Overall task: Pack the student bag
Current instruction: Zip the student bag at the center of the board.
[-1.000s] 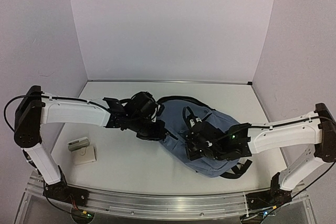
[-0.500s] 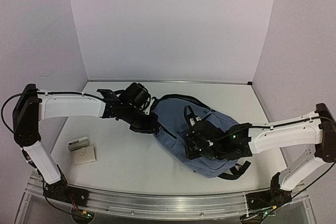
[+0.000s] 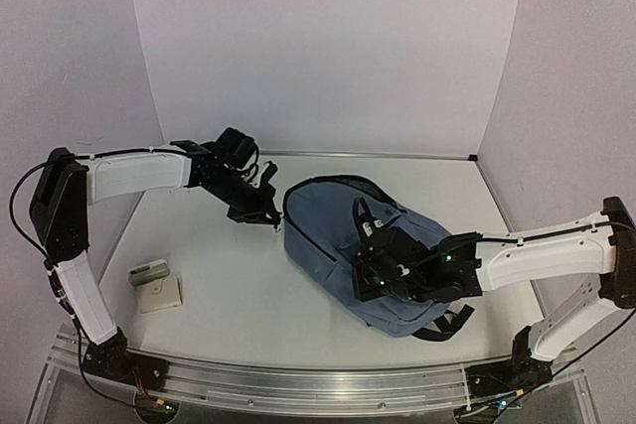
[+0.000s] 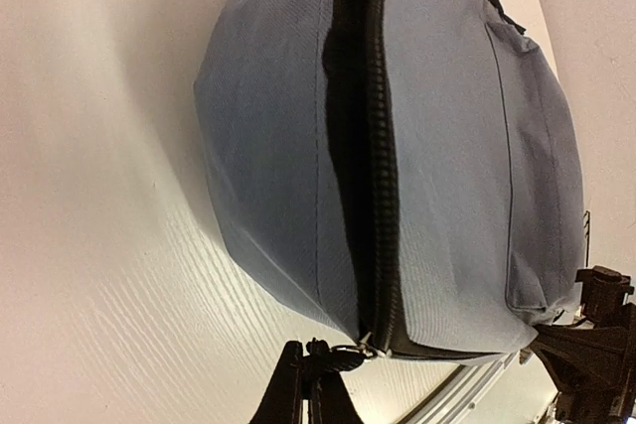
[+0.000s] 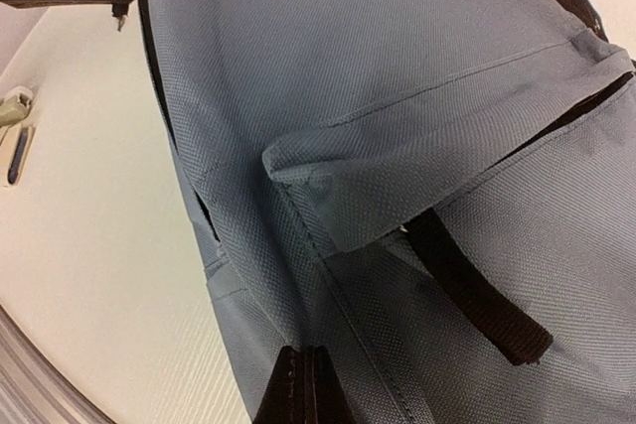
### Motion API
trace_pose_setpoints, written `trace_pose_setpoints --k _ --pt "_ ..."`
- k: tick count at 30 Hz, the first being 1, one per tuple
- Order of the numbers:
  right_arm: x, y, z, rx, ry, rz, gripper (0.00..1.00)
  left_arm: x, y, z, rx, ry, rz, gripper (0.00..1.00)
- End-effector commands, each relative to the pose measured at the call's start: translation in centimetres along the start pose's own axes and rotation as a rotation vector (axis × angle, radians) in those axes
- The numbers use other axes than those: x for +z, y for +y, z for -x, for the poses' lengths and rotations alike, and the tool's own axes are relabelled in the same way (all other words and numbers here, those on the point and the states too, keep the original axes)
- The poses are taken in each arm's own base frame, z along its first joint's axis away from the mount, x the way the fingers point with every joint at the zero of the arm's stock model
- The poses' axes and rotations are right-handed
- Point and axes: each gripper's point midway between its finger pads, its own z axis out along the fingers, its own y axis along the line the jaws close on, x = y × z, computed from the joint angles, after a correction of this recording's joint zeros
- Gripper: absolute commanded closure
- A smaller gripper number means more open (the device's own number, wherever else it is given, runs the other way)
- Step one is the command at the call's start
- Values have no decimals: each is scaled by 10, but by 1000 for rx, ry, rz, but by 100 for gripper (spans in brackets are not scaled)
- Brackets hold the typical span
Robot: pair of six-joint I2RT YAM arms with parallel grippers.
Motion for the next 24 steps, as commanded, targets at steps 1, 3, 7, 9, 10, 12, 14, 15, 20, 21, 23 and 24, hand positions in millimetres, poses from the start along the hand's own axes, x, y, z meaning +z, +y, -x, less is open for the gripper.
trace_pose_setpoints --k 1,3,7,9,10,12,14,15,20,21,23,24 --pt "-12 -15 -21 -48 83 -19 100 -14 7 50 63 -133 -35 100" --pt "-18 -5 -12 -54 68 22 99 -13 0 48 68 -122 -83 100" --pt "-33 27 16 -88 17 109 58 -20 -14 36 67 -119 -173 100" --pt "-35 37 33 -101 -20 111 45 -23 -16 28 59 -108 -200 100" --pt "-33 40 41 -107 -38 97 40 -23 -16 24 51 -101 -205 100" --pt "-27 47 55 -123 -68 66 33 -22 -14 17 34 -89 -207 100" --pt "-16 57 66 -143 -86 42 28 -23 -12 13 27 -85 -209 100" --pt "-9 61 70 -156 -91 30 27 -23 -12 11 26 -86 -208 100" --pt "35 76 84 -215 -87 -22 27 -28 -14 13 35 -110 -213 100" --pt "44 78 87 -227 -88 -32 27 -28 -14 13 35 -112 -213 100" --pt "61 81 92 -253 -92 -55 28 -28 -15 15 36 -117 -218 100" --pt "67 81 95 -264 -97 -68 29 -28 -15 15 35 -118 -220 100"
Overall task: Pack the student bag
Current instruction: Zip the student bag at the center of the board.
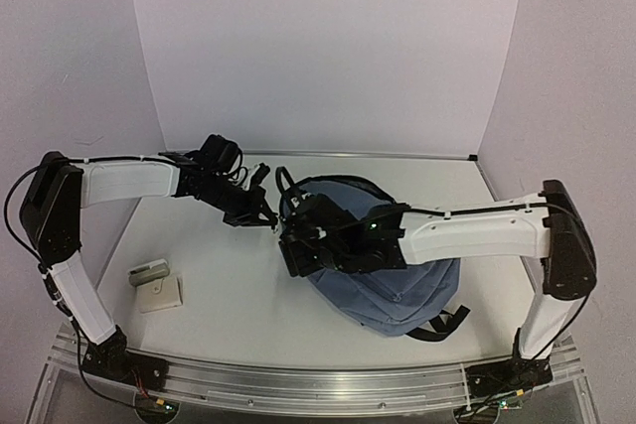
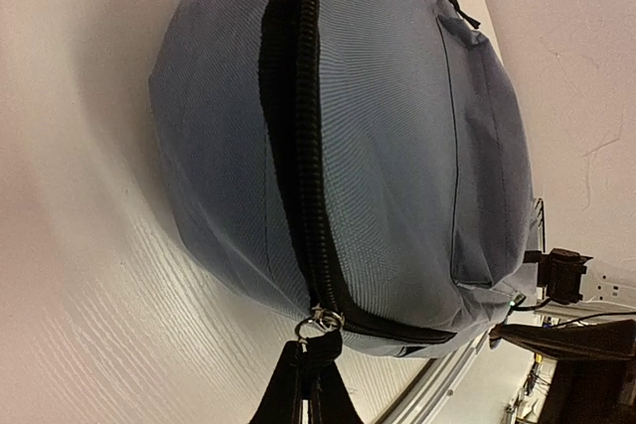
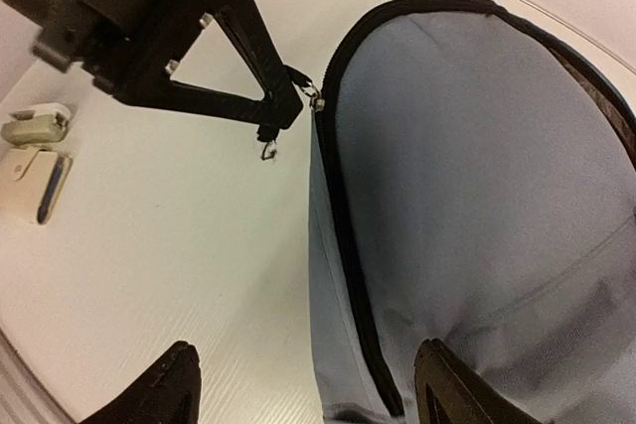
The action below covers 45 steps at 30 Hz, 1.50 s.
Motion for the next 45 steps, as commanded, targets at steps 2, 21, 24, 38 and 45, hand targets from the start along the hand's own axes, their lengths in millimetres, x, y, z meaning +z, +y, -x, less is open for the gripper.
trace_pose_setpoints --k 2,21,24,38,45 --pt "33 -6 23 -84 -42 -100 33 -19 -23 20 45 -88 -60 100" --pt "-29 20 -26 -216 20 163 100 -34 0 49 8 -138 86 100" --pt "-50 27 -41 -212 45 248 100 -38 -1 56 14 -147 94 100" --pt "-70 12 -107 -222 193 284 100 -51 23 56 5 -104 203 100" --pt "-95 9 -132 -225 256 312 100 -47 50 63 -29 -117 272 100"
